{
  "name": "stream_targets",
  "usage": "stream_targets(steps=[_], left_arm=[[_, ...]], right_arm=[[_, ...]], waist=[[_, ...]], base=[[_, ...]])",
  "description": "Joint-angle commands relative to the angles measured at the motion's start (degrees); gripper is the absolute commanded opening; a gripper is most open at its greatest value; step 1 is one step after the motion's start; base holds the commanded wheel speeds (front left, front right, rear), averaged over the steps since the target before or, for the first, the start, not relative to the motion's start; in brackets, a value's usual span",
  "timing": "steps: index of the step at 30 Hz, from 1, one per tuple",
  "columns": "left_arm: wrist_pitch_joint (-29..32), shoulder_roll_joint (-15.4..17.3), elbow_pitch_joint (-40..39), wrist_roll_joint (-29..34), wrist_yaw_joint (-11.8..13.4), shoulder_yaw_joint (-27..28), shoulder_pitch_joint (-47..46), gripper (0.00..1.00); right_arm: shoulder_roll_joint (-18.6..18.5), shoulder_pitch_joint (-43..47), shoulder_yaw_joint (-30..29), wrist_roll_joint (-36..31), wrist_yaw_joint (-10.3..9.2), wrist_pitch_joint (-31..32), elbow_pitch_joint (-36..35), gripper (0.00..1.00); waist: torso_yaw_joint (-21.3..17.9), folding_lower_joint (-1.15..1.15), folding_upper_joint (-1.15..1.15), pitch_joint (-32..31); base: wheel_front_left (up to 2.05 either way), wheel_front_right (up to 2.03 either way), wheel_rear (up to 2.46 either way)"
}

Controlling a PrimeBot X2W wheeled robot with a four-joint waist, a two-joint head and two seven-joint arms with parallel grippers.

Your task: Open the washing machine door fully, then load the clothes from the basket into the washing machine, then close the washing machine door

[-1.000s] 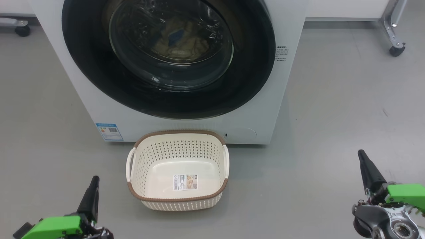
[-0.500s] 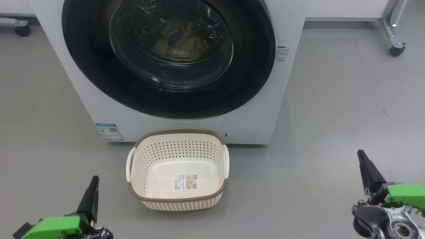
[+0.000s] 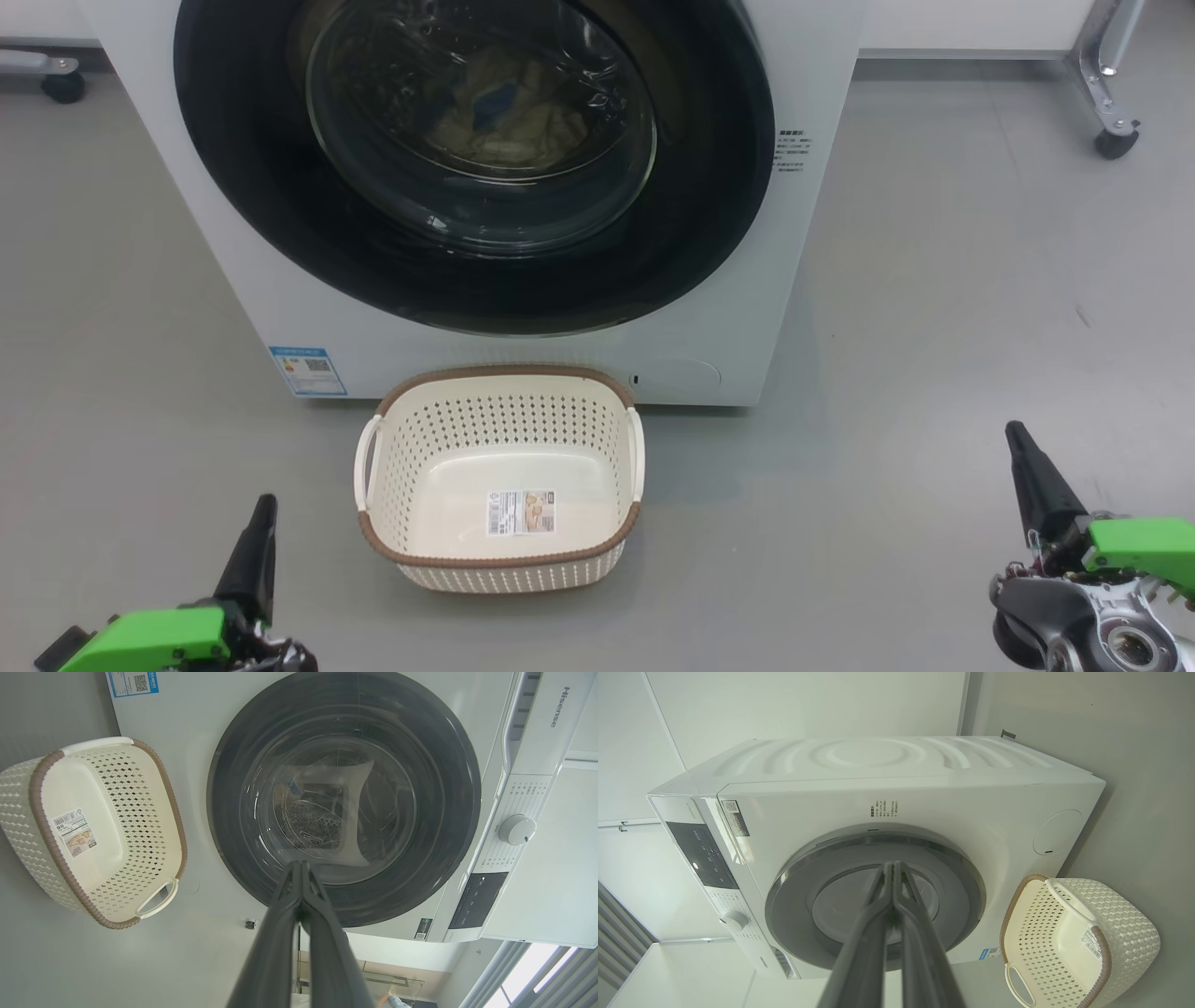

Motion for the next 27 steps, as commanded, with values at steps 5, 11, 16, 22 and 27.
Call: stream_targets(steps=[5, 11, 16, 22, 27], left_arm=[[0.3, 0.9, -1.6, -0.2, -0.4, 2.2, -2.9, 0.00], [0.3, 0.9, -1.6, -0.2, -0.4, 2.3, -2.9, 0.00], [0.3, 0.9, -1.6, -0.2, -0.4, 2.3, -2.9, 0.00], [0.4, 0.9, -1.6, -0.2, -0.4, 2.3, -2.9, 0.00], [0.4, 0.9, -1.6, -0.2, -0.4, 2.3, -2.9, 0.00]], right_arm=[[-0.3, -3.1, 0.9, 0.1, -0.16, 0.5, -1.8, 0.00], [-0.3, -3.1, 0.8, 0.0, -0.16, 0.5, -1.8, 0.00], [-0.2, -3.1, 0.8, 0.0, -0.16, 0.5, -1.8, 0.00], [-0.2, -3.1, 0.8, 0.0, -0.16, 0.5, -1.8, 0.00], [-0.2, -3.1, 0.7, 0.0, -0.16, 0.6, -1.8, 0.00]], waist=[[0.0, 0.00, 0.00, 0.0], [0.0, 0.00, 0.00, 0.0], [0.0, 0.00, 0.00, 0.0], [0.0, 0.00, 0.00, 0.0], [0.0, 0.00, 0.00, 0.0]], base=[[0.00, 0.00, 0.00], [0.00, 0.00, 0.00], [0.00, 0.00, 0.00], [0.00, 0.00, 0.00], [0.00, 0.00, 0.00]])
